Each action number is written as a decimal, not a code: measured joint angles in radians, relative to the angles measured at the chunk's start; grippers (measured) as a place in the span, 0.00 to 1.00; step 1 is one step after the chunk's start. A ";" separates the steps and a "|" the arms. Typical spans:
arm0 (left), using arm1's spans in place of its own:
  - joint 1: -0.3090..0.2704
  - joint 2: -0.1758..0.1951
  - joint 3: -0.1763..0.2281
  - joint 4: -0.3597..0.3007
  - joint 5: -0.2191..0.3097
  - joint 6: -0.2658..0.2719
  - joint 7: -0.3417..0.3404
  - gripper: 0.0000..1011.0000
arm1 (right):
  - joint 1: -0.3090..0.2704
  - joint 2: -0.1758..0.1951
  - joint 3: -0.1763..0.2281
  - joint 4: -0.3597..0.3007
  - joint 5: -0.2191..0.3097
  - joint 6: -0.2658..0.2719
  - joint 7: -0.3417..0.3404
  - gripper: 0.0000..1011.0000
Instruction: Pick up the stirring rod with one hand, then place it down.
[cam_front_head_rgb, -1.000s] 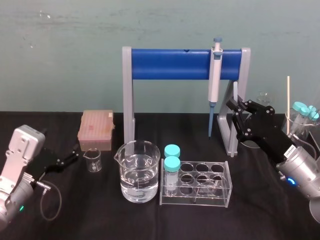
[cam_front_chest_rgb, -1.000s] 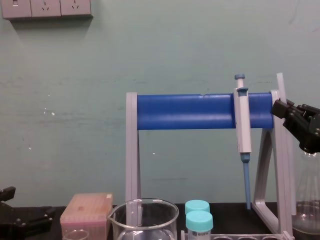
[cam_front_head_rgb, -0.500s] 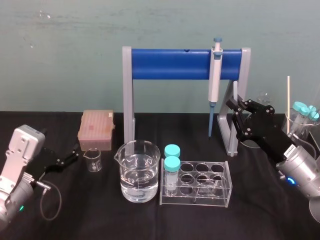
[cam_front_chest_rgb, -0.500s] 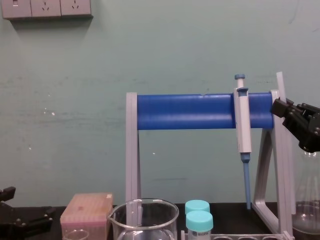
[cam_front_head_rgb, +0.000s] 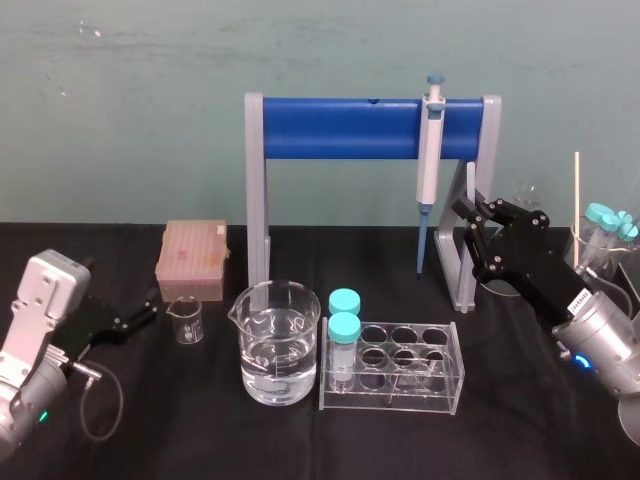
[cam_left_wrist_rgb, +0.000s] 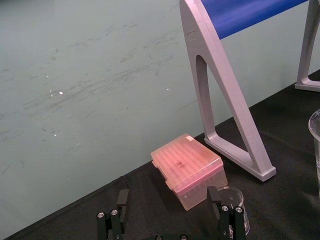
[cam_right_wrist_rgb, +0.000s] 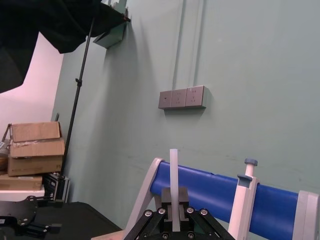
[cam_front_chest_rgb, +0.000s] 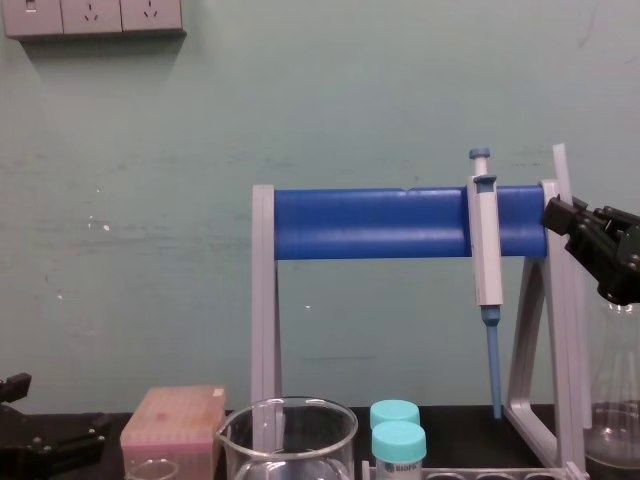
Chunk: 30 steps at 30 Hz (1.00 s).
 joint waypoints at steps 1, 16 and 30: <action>0.000 0.000 0.000 0.000 0.000 0.000 0.000 0.99 | 0.000 0.000 0.000 0.000 0.000 0.000 0.000 0.07; 0.000 0.000 0.000 0.000 0.000 0.000 0.000 0.99 | 0.000 0.000 0.000 0.000 0.000 0.000 0.000 0.07; 0.000 0.000 0.000 0.000 0.000 0.000 0.000 0.99 | 0.000 0.000 0.000 0.000 0.000 0.000 0.000 0.07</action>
